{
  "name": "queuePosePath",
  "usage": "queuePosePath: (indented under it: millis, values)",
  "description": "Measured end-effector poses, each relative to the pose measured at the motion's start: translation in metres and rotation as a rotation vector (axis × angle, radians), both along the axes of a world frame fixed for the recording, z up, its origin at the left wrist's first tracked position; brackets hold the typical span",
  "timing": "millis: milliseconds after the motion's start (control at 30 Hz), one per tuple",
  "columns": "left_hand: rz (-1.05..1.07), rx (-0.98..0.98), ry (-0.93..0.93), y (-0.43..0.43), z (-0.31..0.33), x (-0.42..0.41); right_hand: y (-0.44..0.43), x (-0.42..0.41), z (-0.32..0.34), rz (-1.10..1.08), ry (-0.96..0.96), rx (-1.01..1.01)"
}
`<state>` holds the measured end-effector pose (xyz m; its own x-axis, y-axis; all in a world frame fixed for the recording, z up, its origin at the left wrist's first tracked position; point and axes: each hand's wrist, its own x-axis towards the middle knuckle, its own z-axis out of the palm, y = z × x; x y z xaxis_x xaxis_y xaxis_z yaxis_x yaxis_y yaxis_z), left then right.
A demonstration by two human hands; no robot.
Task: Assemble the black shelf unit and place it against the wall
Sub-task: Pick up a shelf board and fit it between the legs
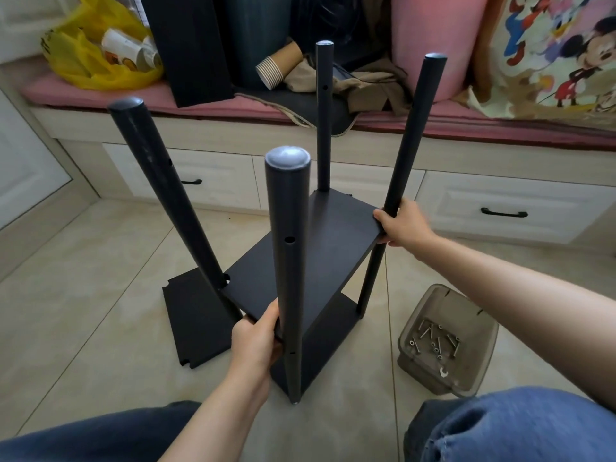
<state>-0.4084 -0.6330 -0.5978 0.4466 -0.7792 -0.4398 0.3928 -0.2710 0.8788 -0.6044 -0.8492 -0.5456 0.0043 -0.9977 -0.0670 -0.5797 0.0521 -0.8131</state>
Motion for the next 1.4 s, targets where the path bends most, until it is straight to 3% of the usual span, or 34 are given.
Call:
queuePosePath:
  millis: [267, 567, 733, 933, 1167, 1333, 1400]
  values:
    - [0.061, 0.010, -0.043, -0.001, -0.005, -0.008, 0.003, 0.015, -0.017, -0.157, -0.064, -0.020]
    - [0.091, 0.039, -0.061, -0.003, -0.006, -0.009, 0.004, 0.009, -0.025, -0.154, 0.211, -0.145]
    - [0.107, 0.041, -0.062, -0.004, -0.005, -0.010, 0.002, 0.002, -0.022, -0.070, 0.013, -0.035]
    - [0.088, 0.043, -0.085, -0.003, -0.004, -0.009, -0.002, -0.003, -0.020, -0.024, 0.015, -0.031]
    - [0.069, 0.034, -0.089, -0.003, -0.001, -0.008, -0.008, -0.016, -0.002, 0.165, 0.021, 0.174]
    - [0.041, 0.022, -0.092, -0.002, 0.001, -0.004, -0.016, -0.028, 0.018, 0.305, 0.345, 0.133]
    - [0.043, 0.024, -0.088, -0.001, 0.000, -0.003, -0.022, -0.029, 0.026, 0.306, 0.335, 0.069]
